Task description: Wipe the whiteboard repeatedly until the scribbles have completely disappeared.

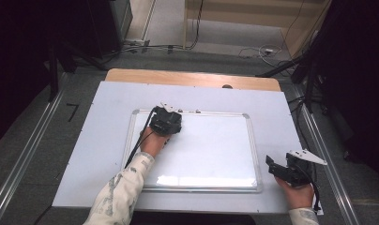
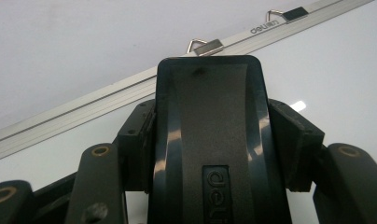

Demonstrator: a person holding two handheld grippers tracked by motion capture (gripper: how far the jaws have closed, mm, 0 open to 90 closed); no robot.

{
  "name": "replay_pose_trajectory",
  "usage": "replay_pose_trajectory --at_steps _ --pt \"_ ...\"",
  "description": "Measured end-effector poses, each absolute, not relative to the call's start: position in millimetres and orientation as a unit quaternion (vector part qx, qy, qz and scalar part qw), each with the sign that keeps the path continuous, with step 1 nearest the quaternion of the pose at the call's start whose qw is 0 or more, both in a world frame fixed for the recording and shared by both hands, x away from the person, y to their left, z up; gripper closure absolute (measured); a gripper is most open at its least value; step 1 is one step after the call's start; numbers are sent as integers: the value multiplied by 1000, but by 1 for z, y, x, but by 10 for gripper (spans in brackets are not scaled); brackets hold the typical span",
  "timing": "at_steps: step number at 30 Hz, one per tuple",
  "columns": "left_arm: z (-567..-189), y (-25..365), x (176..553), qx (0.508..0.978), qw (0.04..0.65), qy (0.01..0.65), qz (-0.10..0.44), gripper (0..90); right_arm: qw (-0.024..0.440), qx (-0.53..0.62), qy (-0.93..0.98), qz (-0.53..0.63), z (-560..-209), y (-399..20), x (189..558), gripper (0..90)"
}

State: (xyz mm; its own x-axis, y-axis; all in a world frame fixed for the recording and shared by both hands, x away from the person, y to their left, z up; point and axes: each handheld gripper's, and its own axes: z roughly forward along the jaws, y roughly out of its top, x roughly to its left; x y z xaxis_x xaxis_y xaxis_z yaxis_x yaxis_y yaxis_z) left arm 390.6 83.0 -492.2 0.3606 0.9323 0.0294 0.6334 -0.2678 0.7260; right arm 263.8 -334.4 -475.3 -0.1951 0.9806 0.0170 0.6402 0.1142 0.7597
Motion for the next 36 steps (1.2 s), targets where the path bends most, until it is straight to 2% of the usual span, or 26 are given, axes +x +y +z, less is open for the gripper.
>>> replay_pose_trajectory --at_steps 25,36 --pt "-493 112 384 750 315 531 239 409 259 578 702 327 -476 -334 264 197" --pt "-492 112 382 749 311 530 248 409 258 580 701 324 -476 -332 265 197"
